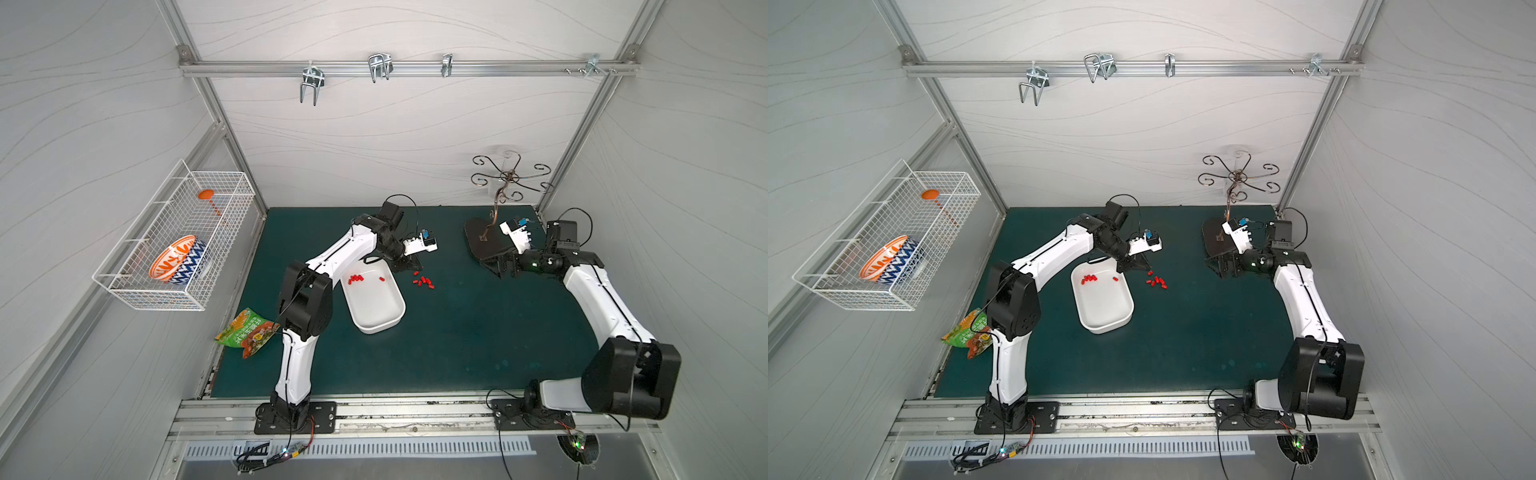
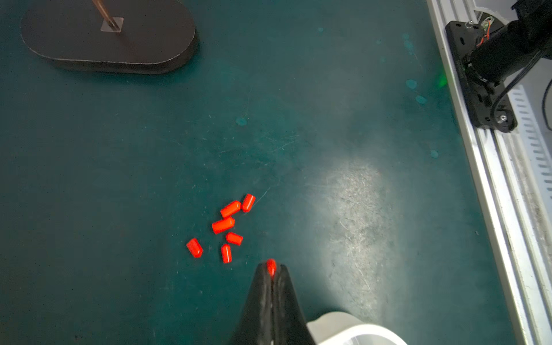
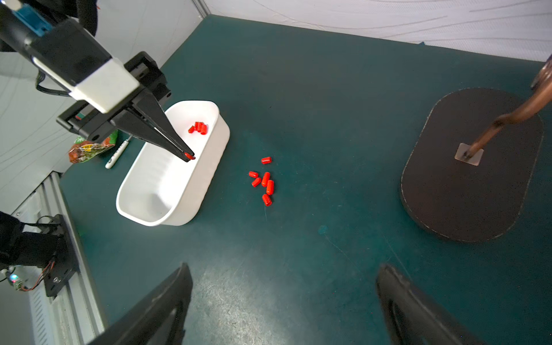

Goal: Take the screw protection sleeves out of the storage box
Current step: Place the screw protection sleeve at the center of the board.

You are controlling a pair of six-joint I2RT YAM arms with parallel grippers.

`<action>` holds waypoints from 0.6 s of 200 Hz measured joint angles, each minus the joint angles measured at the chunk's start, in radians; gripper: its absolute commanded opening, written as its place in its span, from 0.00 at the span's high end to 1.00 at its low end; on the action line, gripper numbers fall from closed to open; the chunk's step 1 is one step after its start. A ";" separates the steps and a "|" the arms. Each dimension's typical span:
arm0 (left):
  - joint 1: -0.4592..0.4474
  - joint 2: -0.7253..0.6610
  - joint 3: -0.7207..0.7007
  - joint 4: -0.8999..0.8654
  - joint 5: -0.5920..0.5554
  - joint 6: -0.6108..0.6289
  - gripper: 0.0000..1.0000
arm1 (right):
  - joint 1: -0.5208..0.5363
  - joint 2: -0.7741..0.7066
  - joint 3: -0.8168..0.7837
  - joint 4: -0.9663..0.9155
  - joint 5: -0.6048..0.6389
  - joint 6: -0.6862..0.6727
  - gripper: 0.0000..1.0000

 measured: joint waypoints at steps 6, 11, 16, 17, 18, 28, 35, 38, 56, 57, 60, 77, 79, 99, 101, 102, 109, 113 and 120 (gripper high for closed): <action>-0.006 0.013 0.009 0.001 -0.003 0.000 1.00 | 0.000 0.002 -0.002 0.007 0.014 0.009 0.01; -0.012 0.026 0.016 0.004 -0.006 -0.001 1.00 | 0.000 0.003 -0.003 0.011 0.026 0.015 0.01; -0.017 0.039 0.024 0.005 -0.009 -0.002 1.00 | 0.000 0.005 -0.005 0.015 0.040 0.024 0.01; -0.018 0.041 0.025 0.006 -0.010 -0.002 1.00 | 0.000 0.005 -0.005 0.015 0.040 0.024 0.01; -0.019 0.043 0.026 0.006 -0.010 -0.002 1.00 | 0.000 0.006 -0.005 0.015 0.042 0.025 0.01; -0.029 0.068 0.038 0.006 -0.022 -0.001 1.00 | 0.000 0.013 -0.005 0.021 0.069 0.036 0.01; -0.037 0.084 0.044 0.006 -0.032 0.000 1.00 | -0.001 0.018 -0.005 0.023 0.083 0.042 0.01; -0.039 0.089 0.046 0.006 -0.035 0.002 1.00 | -0.001 0.020 -0.005 0.023 0.089 0.043 0.01; -0.057 0.135 0.079 -0.003 -0.072 0.014 1.00 | -0.003 0.027 -0.005 0.023 0.111 0.058 0.01; -0.058 0.138 0.081 -0.003 -0.074 0.014 1.00 | -0.003 0.027 -0.005 0.023 0.112 0.058 0.01; -0.061 0.147 0.091 -0.006 -0.080 0.017 1.00 | -0.003 0.027 -0.005 0.023 0.113 0.060 0.01; -0.071 0.196 0.143 -0.014 -0.116 0.025 1.00 | -0.003 0.027 -0.005 0.024 0.124 0.066 0.01; -0.072 0.201 0.150 -0.015 -0.119 0.026 1.00 | -0.003 0.027 -0.005 0.024 0.126 0.067 0.01; -0.080 0.244 0.188 -0.023 -0.152 0.040 0.97 | -0.004 0.026 -0.005 0.024 0.135 0.068 0.01; -0.082 0.248 0.189 -0.023 -0.156 0.042 0.97 | -0.004 0.026 -0.005 0.024 0.136 0.068 0.01; -0.082 0.249 0.190 -0.024 -0.158 0.043 0.97 | -0.005 0.026 -0.005 0.024 0.136 0.068 0.01; -0.087 0.258 0.193 -0.029 -0.169 0.050 0.96 | -0.008 0.026 -0.005 0.024 0.139 0.068 0.01; -0.090 0.264 0.195 -0.034 -0.176 0.056 0.95 | -0.011 0.025 -0.005 0.024 0.140 0.068 0.01; -0.092 0.274 0.198 -0.041 -0.189 0.065 0.94 | -0.016 0.024 -0.005 0.024 0.142 0.068 0.01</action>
